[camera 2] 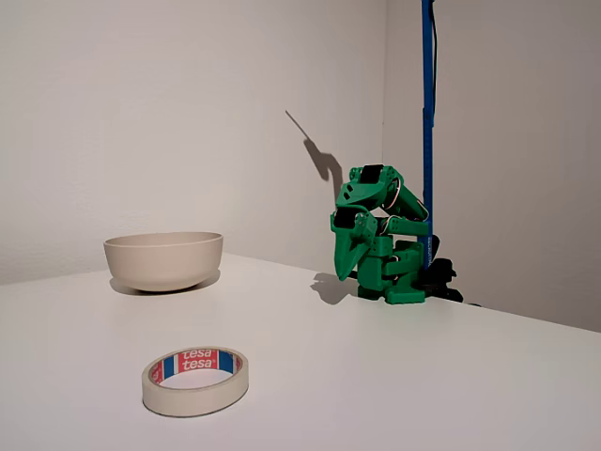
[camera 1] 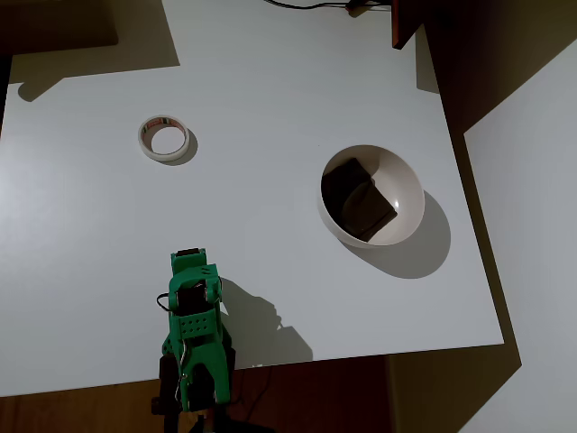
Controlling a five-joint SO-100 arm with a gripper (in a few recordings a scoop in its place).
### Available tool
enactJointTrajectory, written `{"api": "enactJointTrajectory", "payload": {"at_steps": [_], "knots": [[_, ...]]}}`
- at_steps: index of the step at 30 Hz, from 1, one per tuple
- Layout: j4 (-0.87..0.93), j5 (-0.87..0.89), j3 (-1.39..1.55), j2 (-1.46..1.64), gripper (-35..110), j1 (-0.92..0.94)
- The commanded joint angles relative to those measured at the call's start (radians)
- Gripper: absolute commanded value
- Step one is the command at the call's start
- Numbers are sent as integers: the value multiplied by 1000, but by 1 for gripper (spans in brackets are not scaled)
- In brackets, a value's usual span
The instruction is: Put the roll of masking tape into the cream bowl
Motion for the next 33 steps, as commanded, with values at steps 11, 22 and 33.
{"api": "enactJointTrajectory", "payload": {"at_steps": [11,22,33], "knots": [[-6,17,6,8,-8,-6],[-5,23,-11,8,-8,35],[-15,120,-474,-348,-8,-43]]}}
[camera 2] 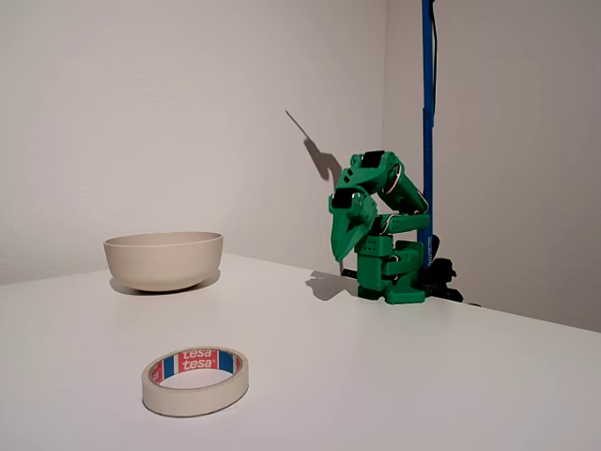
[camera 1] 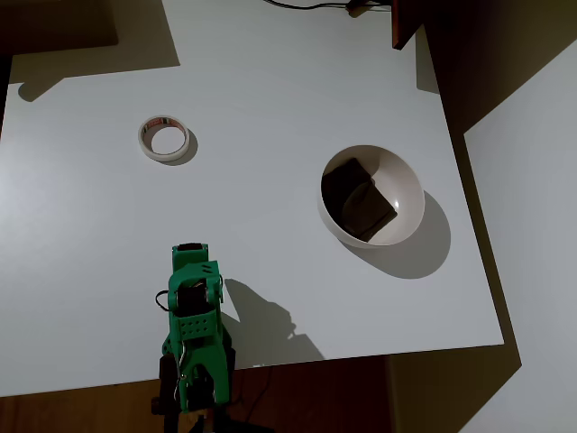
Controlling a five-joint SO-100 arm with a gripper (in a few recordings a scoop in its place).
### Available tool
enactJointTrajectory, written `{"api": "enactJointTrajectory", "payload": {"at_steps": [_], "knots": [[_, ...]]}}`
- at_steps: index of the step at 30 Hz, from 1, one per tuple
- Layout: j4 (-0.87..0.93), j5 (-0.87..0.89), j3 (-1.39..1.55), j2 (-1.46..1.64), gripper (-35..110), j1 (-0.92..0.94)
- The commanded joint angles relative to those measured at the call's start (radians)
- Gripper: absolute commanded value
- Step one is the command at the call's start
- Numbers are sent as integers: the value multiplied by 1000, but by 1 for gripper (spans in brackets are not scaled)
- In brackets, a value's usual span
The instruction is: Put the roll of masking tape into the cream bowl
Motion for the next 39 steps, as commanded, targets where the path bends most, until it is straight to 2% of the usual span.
{"api": "enactJointTrajectory", "payload": {"at_steps": [1,7,16,22,33,37,39], "knots": [[12,37,-307,-233,-8,-48],[121,26,-680,-477,-8,-115],[305,20,-1350,-1068,-8,-91],[348,32,-1740,-1447,-8,-61],[344,37,-2160,-1968,-8,-48],[287,18,-2249,-2089,-8,-41],[256,23,-2266,-2123,0,-35]]}}
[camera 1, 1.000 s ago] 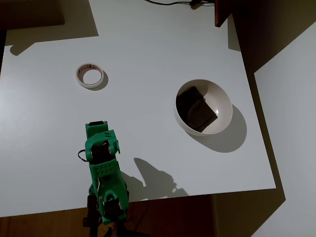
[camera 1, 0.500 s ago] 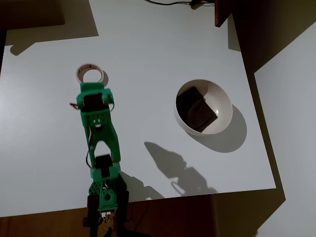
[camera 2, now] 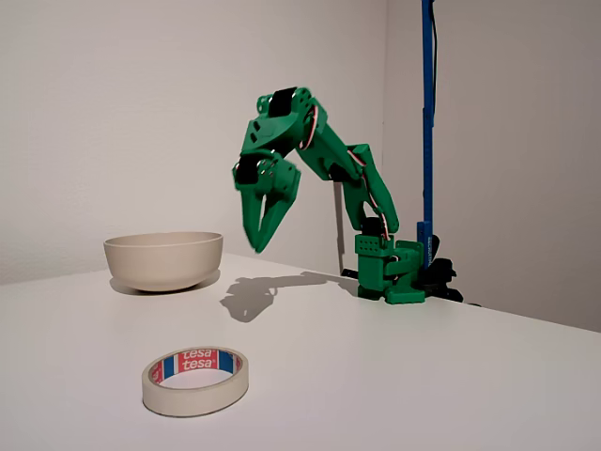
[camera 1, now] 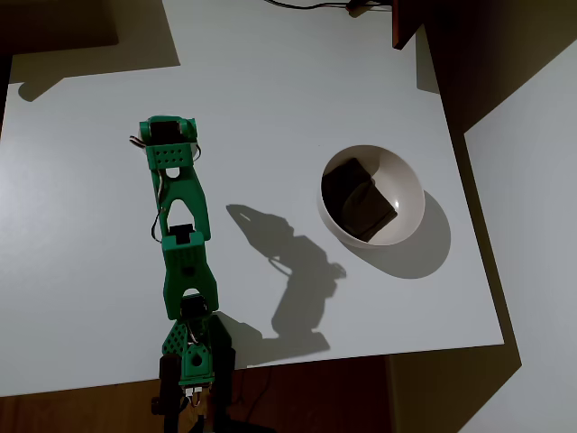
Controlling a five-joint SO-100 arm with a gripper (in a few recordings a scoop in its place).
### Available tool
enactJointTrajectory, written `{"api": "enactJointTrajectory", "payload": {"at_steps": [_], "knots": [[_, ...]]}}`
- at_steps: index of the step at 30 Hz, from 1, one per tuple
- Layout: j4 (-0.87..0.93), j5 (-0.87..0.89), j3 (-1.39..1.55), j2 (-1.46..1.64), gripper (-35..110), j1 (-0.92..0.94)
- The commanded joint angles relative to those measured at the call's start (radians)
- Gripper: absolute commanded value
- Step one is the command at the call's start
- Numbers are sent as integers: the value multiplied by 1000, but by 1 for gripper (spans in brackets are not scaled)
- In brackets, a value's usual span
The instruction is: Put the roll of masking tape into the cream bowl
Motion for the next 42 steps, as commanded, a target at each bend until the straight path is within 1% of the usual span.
{"api": "enactJointTrajectory", "payload": {"at_steps": [1,2,3,5,14,25,33,42], "knots": [[-44,28,-114,-8,9,0],[-44,38,-120,-25,19,0],[-51,35,-121,-40,22,0],[-66,18,-124,-77,19,-2],[-94,14,-143,-236,19,2],[-132,32,-149,-330,19,-20],[-121,29,-189,-351,18,-48],[-163,43,-202,-310,21,-48]]}}
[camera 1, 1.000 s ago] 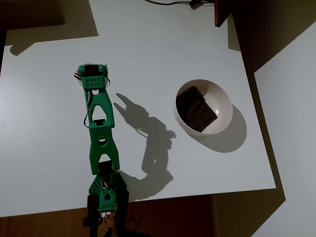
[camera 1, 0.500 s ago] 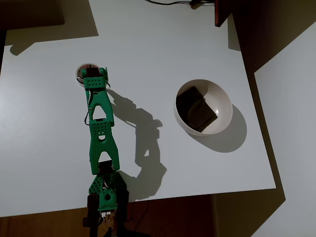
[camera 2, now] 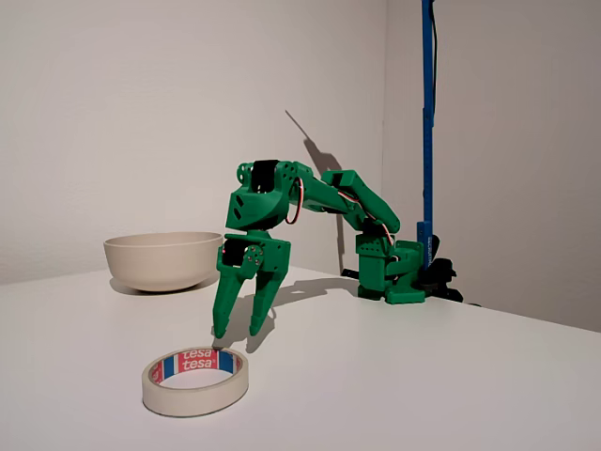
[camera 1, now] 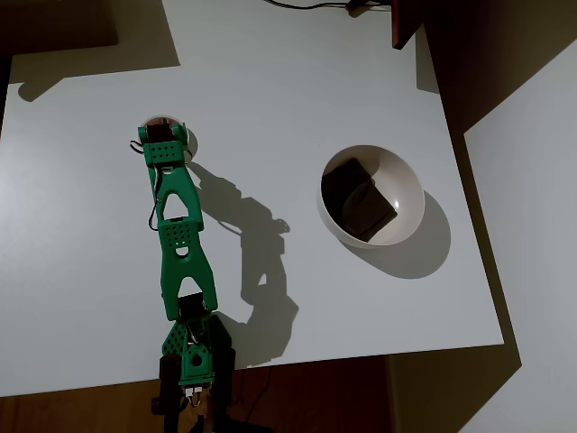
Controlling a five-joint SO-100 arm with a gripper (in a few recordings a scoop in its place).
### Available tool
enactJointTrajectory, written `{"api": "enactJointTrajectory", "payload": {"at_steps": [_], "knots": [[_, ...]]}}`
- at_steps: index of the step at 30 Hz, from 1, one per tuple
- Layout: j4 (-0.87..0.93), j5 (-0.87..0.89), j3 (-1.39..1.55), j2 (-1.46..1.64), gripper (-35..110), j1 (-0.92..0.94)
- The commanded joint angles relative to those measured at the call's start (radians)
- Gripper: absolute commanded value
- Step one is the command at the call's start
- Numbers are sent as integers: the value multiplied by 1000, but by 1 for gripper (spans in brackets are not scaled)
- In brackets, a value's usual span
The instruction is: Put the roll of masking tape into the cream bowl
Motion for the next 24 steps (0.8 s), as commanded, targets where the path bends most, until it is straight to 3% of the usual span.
{"api": "enactJointTrajectory", "payload": {"at_steps": [1,24], "knots": [[-15,20,-77,87,21,2],[-44,80,-77,-38,20,-14]]}}
